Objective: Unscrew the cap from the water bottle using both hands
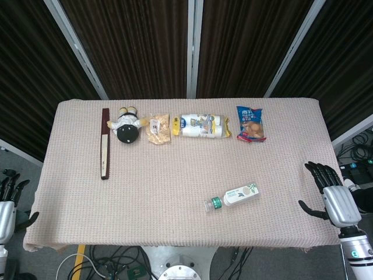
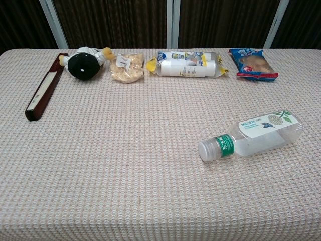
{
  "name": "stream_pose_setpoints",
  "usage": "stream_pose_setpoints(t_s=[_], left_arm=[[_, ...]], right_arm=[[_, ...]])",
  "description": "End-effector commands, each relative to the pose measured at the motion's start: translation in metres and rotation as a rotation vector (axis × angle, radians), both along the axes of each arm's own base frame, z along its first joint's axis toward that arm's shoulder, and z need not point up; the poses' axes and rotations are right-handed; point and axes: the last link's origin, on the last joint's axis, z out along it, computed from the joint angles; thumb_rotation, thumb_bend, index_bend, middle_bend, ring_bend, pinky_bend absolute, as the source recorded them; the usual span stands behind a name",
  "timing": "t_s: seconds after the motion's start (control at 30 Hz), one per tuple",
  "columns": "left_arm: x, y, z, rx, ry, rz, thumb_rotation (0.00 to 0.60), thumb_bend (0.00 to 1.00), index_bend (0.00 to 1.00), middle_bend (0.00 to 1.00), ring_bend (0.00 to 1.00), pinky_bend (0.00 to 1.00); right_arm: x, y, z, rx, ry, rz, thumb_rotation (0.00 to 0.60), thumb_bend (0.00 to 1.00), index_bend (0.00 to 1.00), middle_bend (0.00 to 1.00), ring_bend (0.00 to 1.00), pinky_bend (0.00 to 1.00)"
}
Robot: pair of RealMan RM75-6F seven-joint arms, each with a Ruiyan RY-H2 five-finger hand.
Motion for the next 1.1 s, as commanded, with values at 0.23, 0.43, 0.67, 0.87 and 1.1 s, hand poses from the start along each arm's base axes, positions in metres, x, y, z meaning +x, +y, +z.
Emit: stream_pose_setpoints(t_s=[0.23,0.43,0.67,0.87,1.1], left_arm=[[0.0,0.0,0.0,-0.001,0.002,0.001,0.6,0.17,0.17,0.04,0.02,0.0],[0.002,0.001,0.001,0.0,0.001,-0.004,0.6,0.17,0.17,0.04,0.02,0.0],[0.002,0.001,0.004,0.005,-0.001,-0.008,0.6,0.17,0.17,0.04,0.02,0.0],[0.001,0.0,0.004,0.003,-0.006,0.0,0.6,0.17,0.17,0.04,0.02,0.0],[-0.002,-0.003,0.006,0.01,-0.017,0.008,0.6,0.17,0.17,0.04,0.02,0.0]], right_arm=[[0.002,-0.002,-0.004,0.026,-0.01,0.011,0.6,0.16,0.0,0.06,0.0,0.0],[0.014,-0.018,-0.023,0.158,-0.006,0.062,0.6,0.16,0.0,0.08,0.0,0.0],[0.04,-0.056,-0.061,0.336,0.121,0.156,0.6,0.07,0.0,0.08,0.0,0.0],[0.061,-0.077,-0.098,0.429,0.193,0.241,0.6,0.06,0.06,0.14,0.0,0.0],[0.064,-0.081,-0.125,0.483,0.238,0.266,0.6,0.1,0.09,0.17,0.0,0.01]])
